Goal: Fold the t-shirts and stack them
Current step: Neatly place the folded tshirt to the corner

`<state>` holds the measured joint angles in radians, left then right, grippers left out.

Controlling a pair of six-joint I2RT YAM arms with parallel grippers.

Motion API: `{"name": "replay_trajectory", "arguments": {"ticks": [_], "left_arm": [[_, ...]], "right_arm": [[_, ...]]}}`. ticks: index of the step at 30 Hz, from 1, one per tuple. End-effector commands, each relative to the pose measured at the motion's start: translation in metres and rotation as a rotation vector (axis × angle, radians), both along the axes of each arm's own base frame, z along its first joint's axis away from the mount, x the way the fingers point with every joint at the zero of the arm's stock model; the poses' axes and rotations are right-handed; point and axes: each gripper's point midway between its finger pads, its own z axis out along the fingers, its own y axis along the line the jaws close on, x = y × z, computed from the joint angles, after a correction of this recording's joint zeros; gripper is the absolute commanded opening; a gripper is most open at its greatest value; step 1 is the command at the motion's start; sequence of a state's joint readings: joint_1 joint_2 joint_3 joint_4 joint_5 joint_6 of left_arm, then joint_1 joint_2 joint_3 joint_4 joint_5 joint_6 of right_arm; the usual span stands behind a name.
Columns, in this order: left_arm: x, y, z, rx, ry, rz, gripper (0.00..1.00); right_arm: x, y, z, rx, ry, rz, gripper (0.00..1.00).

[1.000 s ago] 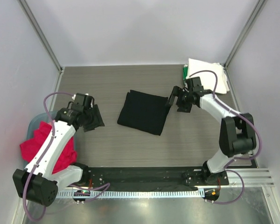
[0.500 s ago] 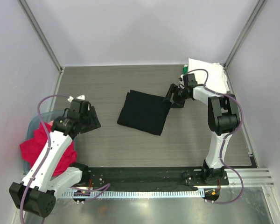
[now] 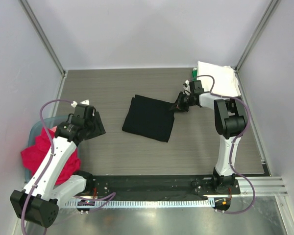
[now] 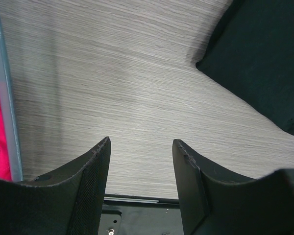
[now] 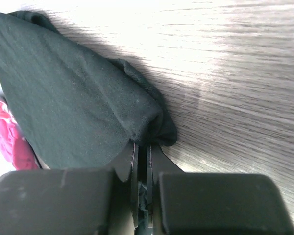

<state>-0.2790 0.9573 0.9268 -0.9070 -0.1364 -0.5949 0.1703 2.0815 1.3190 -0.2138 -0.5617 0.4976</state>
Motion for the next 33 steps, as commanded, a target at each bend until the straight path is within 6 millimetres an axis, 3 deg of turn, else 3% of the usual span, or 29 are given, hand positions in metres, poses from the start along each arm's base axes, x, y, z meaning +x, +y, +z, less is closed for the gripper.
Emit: {"name": "replay_trajectory", "arguments": {"ticks": [1,2,14,28,33], "left_arm": [[0.008,0.002,0.01,0.0,-0.065,0.013,0.54],[0.008,0.002,0.011,-0.002,-0.068,0.014,0.54],[0.008,0.002,0.011,-0.007,-0.078,0.013,0.54],[0.008,0.002,0.012,-0.009,-0.082,0.014,0.54],[0.007,0.002,0.011,-0.006,-0.081,0.014,0.53]], "right_arm": [[0.006,0.0,0.023,-0.042,-0.087,0.036,0.01],[0.005,-0.01,0.025,-0.108,-0.097,0.038,0.01],[0.038,-0.078,0.151,-0.465,-0.376,0.003,0.01],[0.053,-0.128,0.255,-0.675,-0.642,-0.002,0.01],[0.054,-0.14,0.295,-0.664,-0.719,-0.04,0.01]]}}
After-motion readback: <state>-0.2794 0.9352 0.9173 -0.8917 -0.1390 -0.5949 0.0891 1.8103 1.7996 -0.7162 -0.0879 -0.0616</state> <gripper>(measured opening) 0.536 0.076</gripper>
